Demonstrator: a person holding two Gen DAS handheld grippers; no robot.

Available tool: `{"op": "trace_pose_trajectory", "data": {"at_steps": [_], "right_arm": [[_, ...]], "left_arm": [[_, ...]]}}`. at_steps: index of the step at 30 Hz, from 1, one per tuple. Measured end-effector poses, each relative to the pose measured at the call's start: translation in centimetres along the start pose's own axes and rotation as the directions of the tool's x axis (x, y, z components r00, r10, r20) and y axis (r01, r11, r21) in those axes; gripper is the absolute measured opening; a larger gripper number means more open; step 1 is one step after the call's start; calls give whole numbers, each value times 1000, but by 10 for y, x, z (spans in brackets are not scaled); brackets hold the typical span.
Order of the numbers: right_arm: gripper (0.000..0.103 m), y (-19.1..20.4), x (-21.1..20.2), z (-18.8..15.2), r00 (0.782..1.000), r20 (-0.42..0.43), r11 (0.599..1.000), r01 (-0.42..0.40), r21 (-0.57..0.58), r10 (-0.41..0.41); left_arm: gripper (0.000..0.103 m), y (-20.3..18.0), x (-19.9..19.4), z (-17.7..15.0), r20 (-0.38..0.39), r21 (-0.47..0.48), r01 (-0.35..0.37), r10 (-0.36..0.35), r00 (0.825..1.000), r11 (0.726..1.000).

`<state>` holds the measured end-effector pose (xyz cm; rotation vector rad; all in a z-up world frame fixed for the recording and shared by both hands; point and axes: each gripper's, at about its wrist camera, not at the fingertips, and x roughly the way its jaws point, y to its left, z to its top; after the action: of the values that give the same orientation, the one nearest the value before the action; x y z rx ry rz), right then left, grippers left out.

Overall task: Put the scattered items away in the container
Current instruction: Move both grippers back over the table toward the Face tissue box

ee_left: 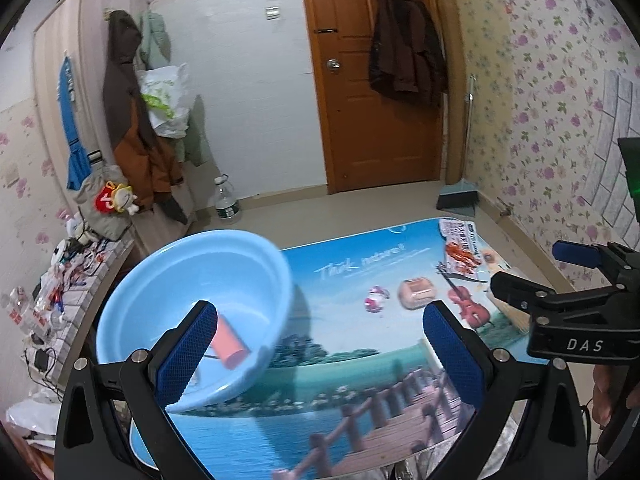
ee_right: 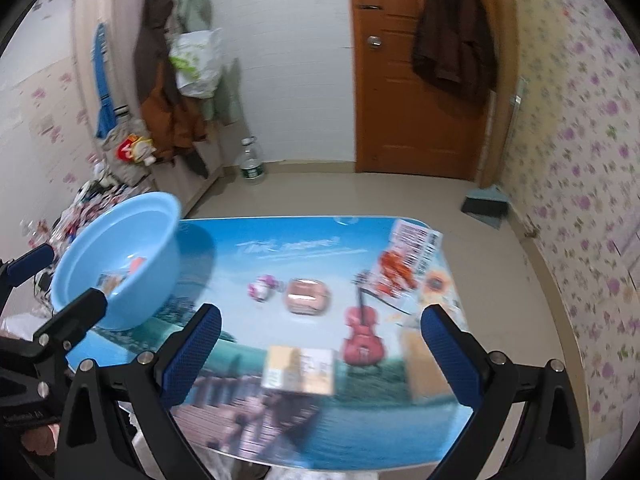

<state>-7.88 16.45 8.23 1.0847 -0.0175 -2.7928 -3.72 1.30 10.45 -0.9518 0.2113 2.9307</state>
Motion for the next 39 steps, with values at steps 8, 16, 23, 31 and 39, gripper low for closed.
{"op": "trace_pose_trajectory", "data": {"at_steps": [8,16,23,31,39], "right_arm": [[101,-36,-12,-13,1000,13,998,26,58,-27],[101,-45,-22,-16,999,23,997,33,66,-35],[101,-61,-18,-25,997,38,994,59,91,-63],[101,-98,-1,-52,995,-6,980,102,171,-103],[101,-124,12,-67,989,-33,972,144,184,-141]], "left_arm": [[103,-30,-1,2,-10,36,23,-23,1000,999],[103,-30,-5,3,-10,26,23,-22,1000,999],[103,-35,3,-5,-39,21,47,-47,998,999],[103,-63,39,-27,-120,-2,94,-94,988,996],[103,-107,81,-42,-193,22,100,-94,977,995]]}}
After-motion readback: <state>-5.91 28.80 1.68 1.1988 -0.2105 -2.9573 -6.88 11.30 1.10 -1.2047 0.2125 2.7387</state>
